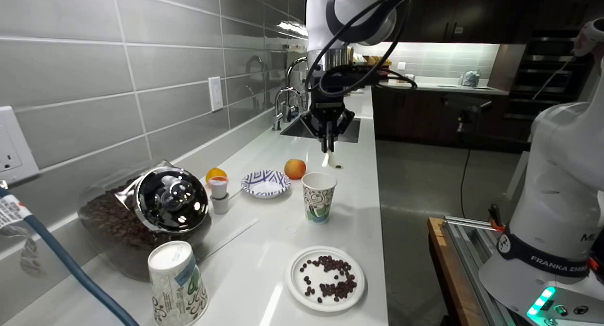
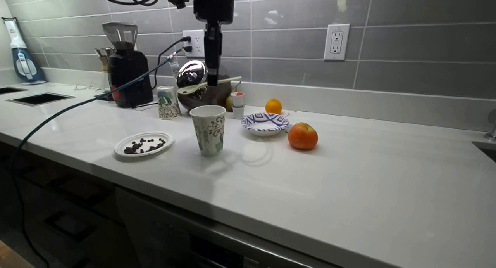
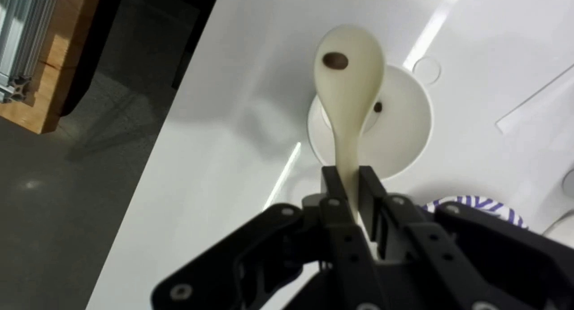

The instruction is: Use the spoon to put the contents on the plate in the cup

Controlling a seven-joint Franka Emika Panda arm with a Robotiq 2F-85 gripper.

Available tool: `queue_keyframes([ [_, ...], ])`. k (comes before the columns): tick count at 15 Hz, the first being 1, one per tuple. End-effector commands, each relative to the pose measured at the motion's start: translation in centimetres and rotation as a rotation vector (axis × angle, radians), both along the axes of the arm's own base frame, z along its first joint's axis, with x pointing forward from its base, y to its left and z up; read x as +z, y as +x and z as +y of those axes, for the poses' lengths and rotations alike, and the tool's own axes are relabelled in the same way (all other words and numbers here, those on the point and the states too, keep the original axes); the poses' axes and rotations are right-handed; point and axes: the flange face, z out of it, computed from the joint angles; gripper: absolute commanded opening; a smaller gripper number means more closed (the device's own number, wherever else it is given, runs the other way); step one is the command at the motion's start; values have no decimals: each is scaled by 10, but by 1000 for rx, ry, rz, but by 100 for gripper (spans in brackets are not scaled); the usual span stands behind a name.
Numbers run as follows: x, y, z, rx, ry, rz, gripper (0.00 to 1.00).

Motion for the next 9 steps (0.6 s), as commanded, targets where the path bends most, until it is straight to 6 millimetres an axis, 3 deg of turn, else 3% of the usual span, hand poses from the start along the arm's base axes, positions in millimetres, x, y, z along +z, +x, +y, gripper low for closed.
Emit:
queue_keyframes([
  [1, -6, 11, 1, -70, -96, -48, 3],
  [9, -32, 23, 59, -137, -337, -144, 3],
])
